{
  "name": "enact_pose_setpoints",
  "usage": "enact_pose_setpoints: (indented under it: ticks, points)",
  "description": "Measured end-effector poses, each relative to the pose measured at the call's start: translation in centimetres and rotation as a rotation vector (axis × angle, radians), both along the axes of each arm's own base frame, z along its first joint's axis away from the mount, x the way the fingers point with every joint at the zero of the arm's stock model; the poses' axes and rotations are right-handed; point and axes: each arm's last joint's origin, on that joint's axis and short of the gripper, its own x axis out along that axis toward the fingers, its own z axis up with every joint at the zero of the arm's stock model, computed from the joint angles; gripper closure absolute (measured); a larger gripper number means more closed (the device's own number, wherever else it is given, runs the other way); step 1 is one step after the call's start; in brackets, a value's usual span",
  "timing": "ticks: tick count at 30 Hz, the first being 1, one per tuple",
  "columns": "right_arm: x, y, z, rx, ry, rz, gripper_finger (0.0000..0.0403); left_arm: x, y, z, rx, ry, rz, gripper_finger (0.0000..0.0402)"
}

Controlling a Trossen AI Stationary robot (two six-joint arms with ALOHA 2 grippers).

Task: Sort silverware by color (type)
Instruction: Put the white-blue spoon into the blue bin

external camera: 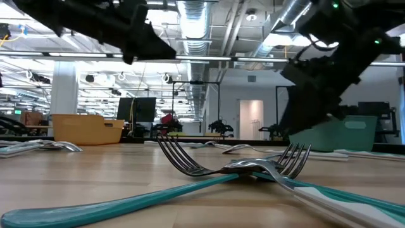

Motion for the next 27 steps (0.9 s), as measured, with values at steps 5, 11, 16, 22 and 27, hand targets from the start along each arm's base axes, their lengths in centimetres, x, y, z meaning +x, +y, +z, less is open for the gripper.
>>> enact_pose_setpoints:
  ticks: [5,11,16,22,27]
  points:
    - [0.3,-0.8,1.0,-0.011,0.024,0.068,0.0205,-1.8,-2.3,0.9,-0.049,-0.020,0.075,0.0310]
    - [0.0,-0.8,-0.1,0.045,0.073,-0.015,0.0209,-2.5,-3.0,-0.8,-0.092,0.096,0.125,0.0310]
    - [0.1,-0.7,-0.8,0.098,0.075,-0.062,0.0217,-2.1,-2.7,-2.5,-0.064,0.203,0.168,0.0310]
    - [-0.3,-2.6,1.6,0.118,0.193,-0.117,0.0218,-1.9,-0.6,-2.3,0.021,0.275,0.163,0.0310]
    - [-2.1,-4.0,5.9,0.064,0.344,-0.177,0.0218,-1.9,3.0,-2.9,0.008,0.359,0.025,0.0310]
